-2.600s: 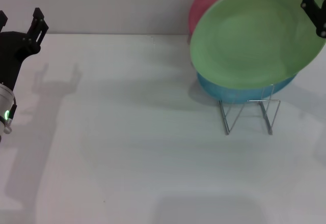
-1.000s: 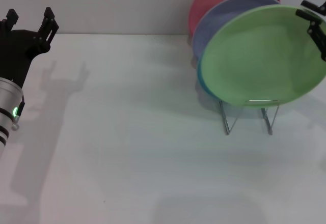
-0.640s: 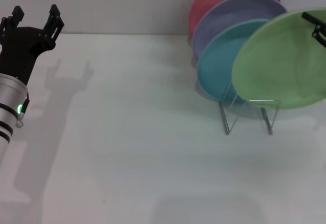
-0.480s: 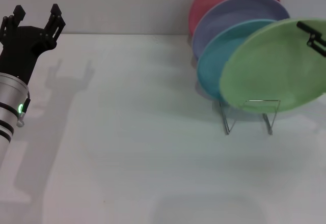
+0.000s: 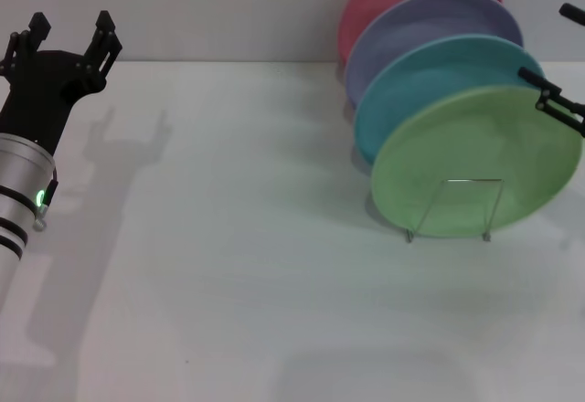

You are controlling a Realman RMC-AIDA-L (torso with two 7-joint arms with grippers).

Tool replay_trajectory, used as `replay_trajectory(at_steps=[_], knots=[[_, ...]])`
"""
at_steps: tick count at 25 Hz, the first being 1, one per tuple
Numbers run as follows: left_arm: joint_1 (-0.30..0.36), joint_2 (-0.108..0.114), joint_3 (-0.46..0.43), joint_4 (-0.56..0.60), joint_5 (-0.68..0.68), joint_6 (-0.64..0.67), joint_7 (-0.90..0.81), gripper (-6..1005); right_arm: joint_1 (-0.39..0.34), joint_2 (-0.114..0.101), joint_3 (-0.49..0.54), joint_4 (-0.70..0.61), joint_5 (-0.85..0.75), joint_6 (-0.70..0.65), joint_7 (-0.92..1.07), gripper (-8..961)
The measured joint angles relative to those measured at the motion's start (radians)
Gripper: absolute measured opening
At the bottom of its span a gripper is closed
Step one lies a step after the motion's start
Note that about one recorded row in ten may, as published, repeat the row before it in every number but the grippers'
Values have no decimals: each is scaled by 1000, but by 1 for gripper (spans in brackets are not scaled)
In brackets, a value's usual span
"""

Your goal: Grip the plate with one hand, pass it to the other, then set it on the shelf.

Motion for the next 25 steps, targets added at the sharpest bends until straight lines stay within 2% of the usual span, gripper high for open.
replay_trajectory(at_steps=[4, 8, 9, 10, 11, 12, 13, 15, 17, 20, 24, 25], knots=[[-1, 0, 0, 3, 0, 0, -1, 814, 0, 0, 3, -16, 8, 10, -1, 630], [-8, 0, 0, 14, 0, -1, -8, 814, 0, 0, -1, -29, 99, 76, 48, 630], [-10, 0, 0, 17, 0, 1, -10, 813, 11, 0, -2, -65, 199, 82, 75, 630], [-12, 0, -1, 20, 0, 2, -11, 813, 11, 0, -2, -65, 199, 82, 75, 630], [-12, 0, -3, 21, 0, 4, -11, 813, 24, 1, -1, -104, 276, 76, 76, 630], [-12, 0, -6, 23, 0, 9, -11, 813, 52, 1, 10, -183, 418, 51, 76, 630], [-12, 0, -6, 23, 0, 9, -11, 813, 52, 1, 10, -183, 418, 51, 76, 630], [-12, 0, -8, 33, -1, 24, -11, 813, 82, 1, 41, -259, 517, 1, 75, 630], [-13, 0, -9, 48, -1, 44, -11, 813, 111, 2, 110, -333, 600, -60, 81, 630], [-15, 0, -9, 71, -1, 80, -11, 813, 119, 5, 142, -375, 689, -87, 110, 630], [-12, 0, -8, 90, -2, 116, -11, 813, 91, 5, 166, -439, 917, -181, 216, 630], [-12, 0, -9, 145, -2, 197, -11, 813, 91, 5, 166, -439, 917, -181, 216, 630]])
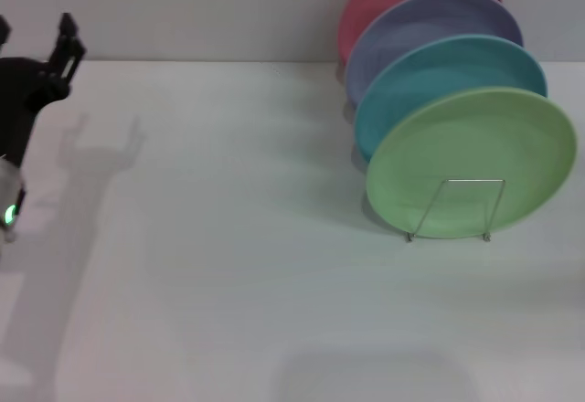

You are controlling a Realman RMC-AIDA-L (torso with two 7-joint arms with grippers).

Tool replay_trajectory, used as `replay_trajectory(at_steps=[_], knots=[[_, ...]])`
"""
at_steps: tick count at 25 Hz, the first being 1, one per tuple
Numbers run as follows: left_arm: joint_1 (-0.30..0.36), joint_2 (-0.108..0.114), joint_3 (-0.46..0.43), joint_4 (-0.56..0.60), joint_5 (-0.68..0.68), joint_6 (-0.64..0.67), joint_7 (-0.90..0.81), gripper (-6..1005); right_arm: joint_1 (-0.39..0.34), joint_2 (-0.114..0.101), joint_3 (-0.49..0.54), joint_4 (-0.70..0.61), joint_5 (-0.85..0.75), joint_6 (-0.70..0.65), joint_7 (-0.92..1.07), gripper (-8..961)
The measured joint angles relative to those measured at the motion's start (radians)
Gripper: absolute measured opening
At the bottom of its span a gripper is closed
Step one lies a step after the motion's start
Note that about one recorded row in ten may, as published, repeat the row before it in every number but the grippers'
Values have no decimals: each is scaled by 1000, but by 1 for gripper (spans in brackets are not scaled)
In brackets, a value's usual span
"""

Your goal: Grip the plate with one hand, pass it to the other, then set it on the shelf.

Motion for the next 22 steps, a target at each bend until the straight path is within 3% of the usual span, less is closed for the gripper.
replay_trajectory(at_steps=[6, 22], knots=[[-14, -3, 0, 125, -8, 156, 0, 813, -16, 1, 6, -114, 67, -29, -43, 630], [-21, 2, -12, 181, -49, 165, 10, 813, -16, 1, -13, -211, 63, 13, -100, 630]])
